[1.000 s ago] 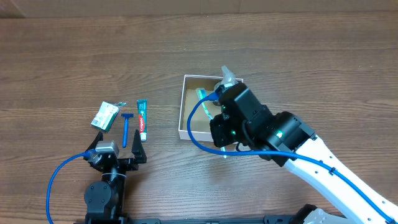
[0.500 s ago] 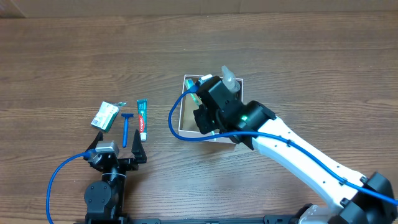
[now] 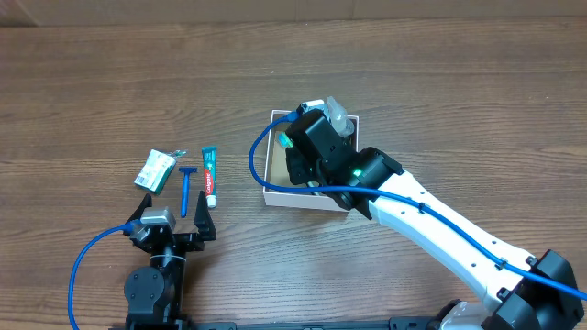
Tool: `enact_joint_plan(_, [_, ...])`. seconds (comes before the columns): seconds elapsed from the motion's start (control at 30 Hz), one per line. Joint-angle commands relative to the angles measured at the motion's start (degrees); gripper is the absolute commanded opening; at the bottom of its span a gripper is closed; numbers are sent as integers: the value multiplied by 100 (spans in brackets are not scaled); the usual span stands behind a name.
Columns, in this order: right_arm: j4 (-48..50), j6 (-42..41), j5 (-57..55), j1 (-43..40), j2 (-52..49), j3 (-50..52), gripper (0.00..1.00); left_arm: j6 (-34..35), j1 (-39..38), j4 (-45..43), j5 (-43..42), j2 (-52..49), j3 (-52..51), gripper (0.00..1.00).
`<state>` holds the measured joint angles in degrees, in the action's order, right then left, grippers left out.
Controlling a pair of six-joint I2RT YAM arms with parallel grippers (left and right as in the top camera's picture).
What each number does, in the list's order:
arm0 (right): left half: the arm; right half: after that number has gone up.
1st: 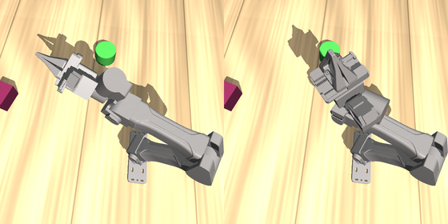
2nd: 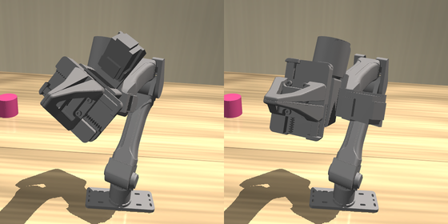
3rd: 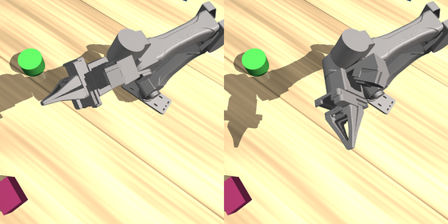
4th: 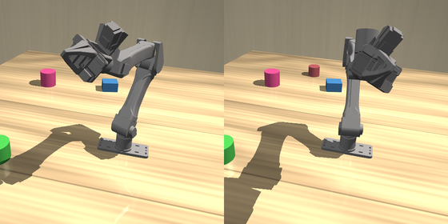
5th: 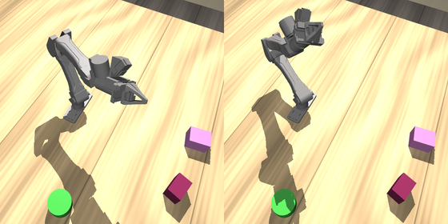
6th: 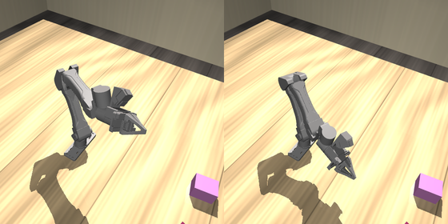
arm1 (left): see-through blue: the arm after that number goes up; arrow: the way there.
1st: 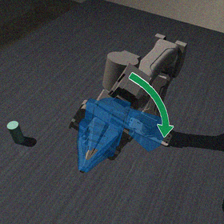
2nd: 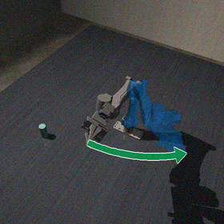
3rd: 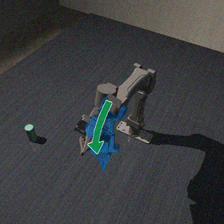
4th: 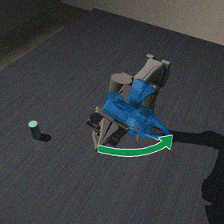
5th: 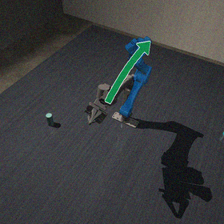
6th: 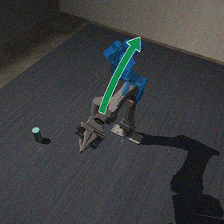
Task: Pack container
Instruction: 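Carry the toothbrush with the right gripper and place it in the box, then release the toothbrush and raise the right gripper away to the side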
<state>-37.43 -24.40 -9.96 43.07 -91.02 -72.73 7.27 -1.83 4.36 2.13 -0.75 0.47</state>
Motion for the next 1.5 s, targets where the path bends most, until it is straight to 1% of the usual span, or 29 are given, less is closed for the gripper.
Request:
enact_joint_plan(0.0, [96, -262, -96, -7, -72, -68, 16, -87, 42, -13, -66, 48, -20, 100])
enact_joint_plan(0.07, [81, -260, -92, -4, -72, -68, 17, -87, 42, -13, -66, 48, -20, 100])
enact_joint_plan(0.1, [66, -238, -90, -4, -72, -68, 20, -87, 42, -13, -63, 48, -20, 100])
enact_joint_plan(0.27, [-417, -184, -92, -4, 79, -264, 22, -87, 42, -11, -66, 48, -20, 100])
enact_joint_plan(0.43, [-1095, -160, -105, -7, 761, -503, 24, -87, 42, -13, -66, 48, -20, 100])
enact_joint_plan(0.47, [-1327, -164, -151, -68, 1123, -503, 25, -87, 42, -13, -66, 48, -20, 100])
enact_joint_plan(0.57, [-1836, -461, -527, -273, 1650, -503, 25, -87, 42, -13, -63, 48, -20, 100])
enact_joint_plan(0.63, [-2153, -459, -828, -507, 2020, -503, 28, -87, 42, -13, -63, 48, -20, 100])
enact_joint_plan(0.73, [-2531, -459, -890, -1241, 2465, -503, 29, -87, 42, -13, -66, 48, -20, 100])
enact_joint_plan(0.8, [-2710, -457, -890, -1768, 2573, -503, 35, -87, 42, -13, -66, 48, -20, 100])
enact_joint_plan(0.83, [-2850, -448, -887, -2203, 2588, -503, 46, -87, 42, -13, -66, 48, -20, 100])
enact_joint_plan(0.87, [-2953, -431, -883, -2522, 2581, -501, 52, -87, 42, -13, -63, 48, -20, 100])
enact_joint_plan(0.93, [-3086, -400, -839, -3038, 2564, -492, 56, -87, 42, -13, -63, 48, -20, 100])
enact_joint_plan(0.97, [-3154, -389, -841, -3272, 2564, -490, 66, -87, 42, -13, -66, 48, -20, 100])
enact_joint_plan(1.0, [-3182, -389, -841, -3423, 2564, -490, 84, -87, 42, -13, -66, 48, -20, 100])
enact_joint_plan(1.07, [-3228, -391, -841, -3696, 2566, -490, 100, -87, 42, -13, -66, 48, -20, 100])
enact_joint_plan(1.47, [-3233, -391, -841, -3786, 2564, -490, 100, -87, 42, -13, -66, 48, -20, 100])
